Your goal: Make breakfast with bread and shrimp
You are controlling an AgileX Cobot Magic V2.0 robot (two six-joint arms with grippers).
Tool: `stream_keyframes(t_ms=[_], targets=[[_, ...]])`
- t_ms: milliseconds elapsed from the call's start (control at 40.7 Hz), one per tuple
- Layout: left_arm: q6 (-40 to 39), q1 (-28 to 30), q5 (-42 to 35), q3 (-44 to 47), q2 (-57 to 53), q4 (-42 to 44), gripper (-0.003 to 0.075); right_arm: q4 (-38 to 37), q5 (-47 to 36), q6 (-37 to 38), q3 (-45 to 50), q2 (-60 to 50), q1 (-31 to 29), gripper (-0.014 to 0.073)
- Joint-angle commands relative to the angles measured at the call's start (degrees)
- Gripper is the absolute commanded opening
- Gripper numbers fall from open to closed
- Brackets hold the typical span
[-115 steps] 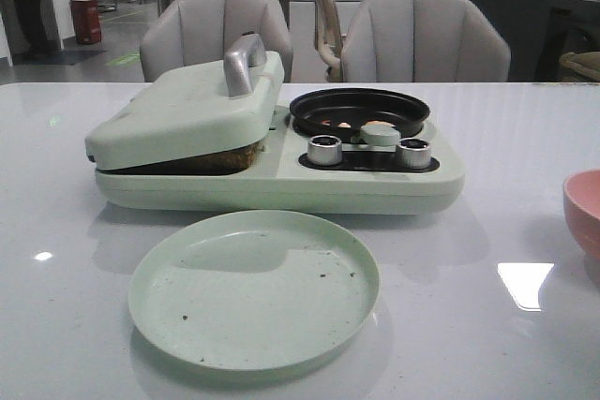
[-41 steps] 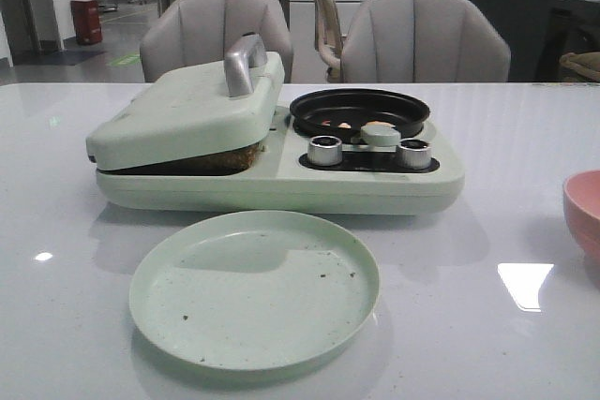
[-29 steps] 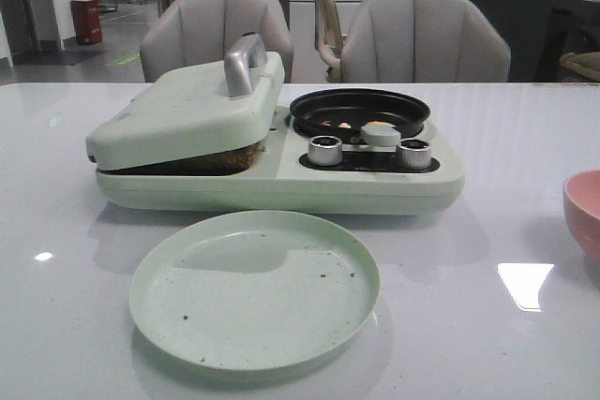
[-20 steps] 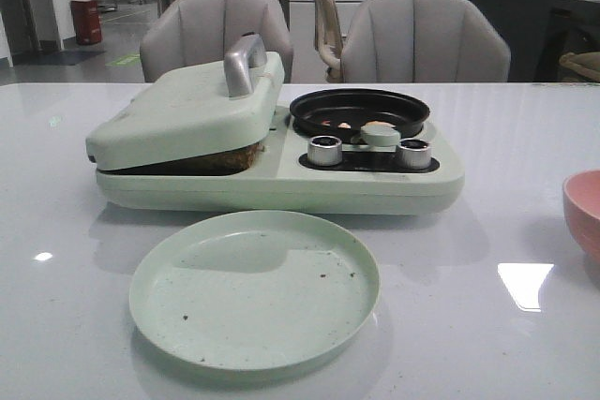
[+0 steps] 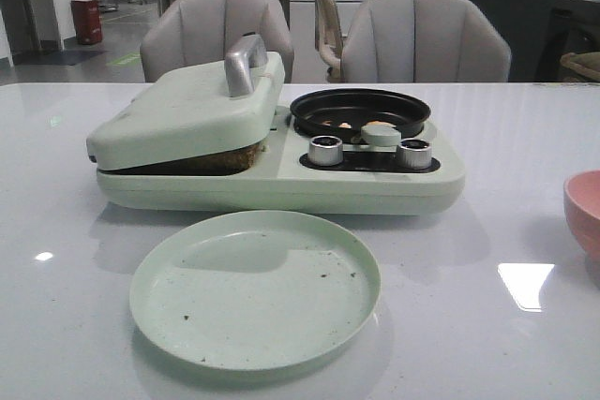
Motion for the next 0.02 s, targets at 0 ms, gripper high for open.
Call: stream_keyframes(t_ms=[0], targets=[[-0.5,-0.5,-5.1,0.4,-1.1,-0.6,0.0101,0.0,-5.5,-0.5,-1.0,-1.3,0.2,0.0035]])
